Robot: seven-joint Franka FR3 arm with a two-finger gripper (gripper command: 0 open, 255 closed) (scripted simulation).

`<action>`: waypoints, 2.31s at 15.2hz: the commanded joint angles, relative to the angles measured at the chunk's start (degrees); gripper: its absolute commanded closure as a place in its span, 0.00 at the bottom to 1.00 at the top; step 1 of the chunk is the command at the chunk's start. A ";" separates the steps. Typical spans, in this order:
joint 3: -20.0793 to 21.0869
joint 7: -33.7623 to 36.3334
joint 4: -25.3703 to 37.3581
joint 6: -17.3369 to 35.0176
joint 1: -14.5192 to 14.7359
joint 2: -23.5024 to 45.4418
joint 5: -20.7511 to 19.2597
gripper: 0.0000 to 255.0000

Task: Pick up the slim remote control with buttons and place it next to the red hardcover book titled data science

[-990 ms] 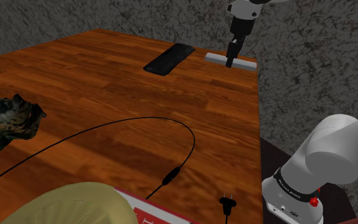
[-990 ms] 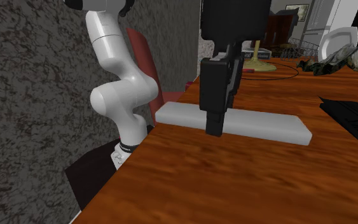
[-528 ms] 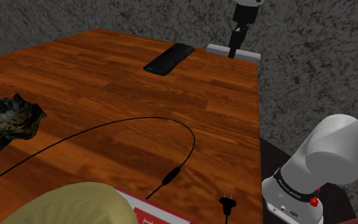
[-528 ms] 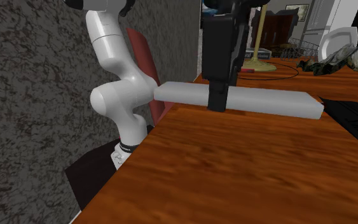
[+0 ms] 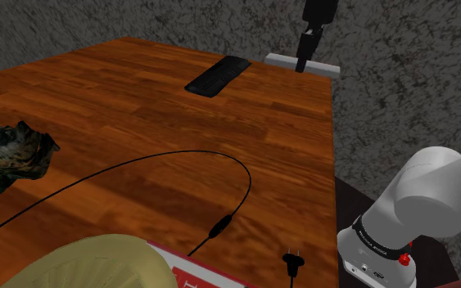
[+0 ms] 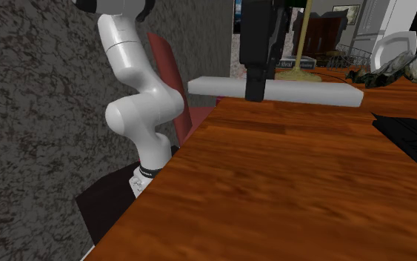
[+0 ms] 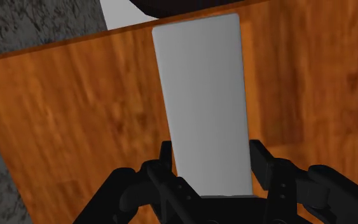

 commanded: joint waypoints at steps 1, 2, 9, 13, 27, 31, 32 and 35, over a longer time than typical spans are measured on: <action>1.91 2.45 -2.02 -0.78 0.67 -2.70 0.71 1.00; 2.89 3.67 -2.95 -1.10 1.02 -3.90 1.16 1.00; 10.07 12.34 -7.65 -3.52 3.78 -10.93 5.39 1.00; 14.44 17.47 -8.94 -4.85 5.49 -13.73 8.47 1.00; 31.82 37.11 -5.44 -7.55 10.45 -15.65 20.52 1.00; 32.37 36.82 -9.16 -4.89 10.82 -16.74 21.17 1.00; 32.52 36.76 -10.06 -4.22 10.92 -16.99 21.34 1.00; 33.00 36.58 -12.72 -2.20 11.21 -17.65 21.86 1.00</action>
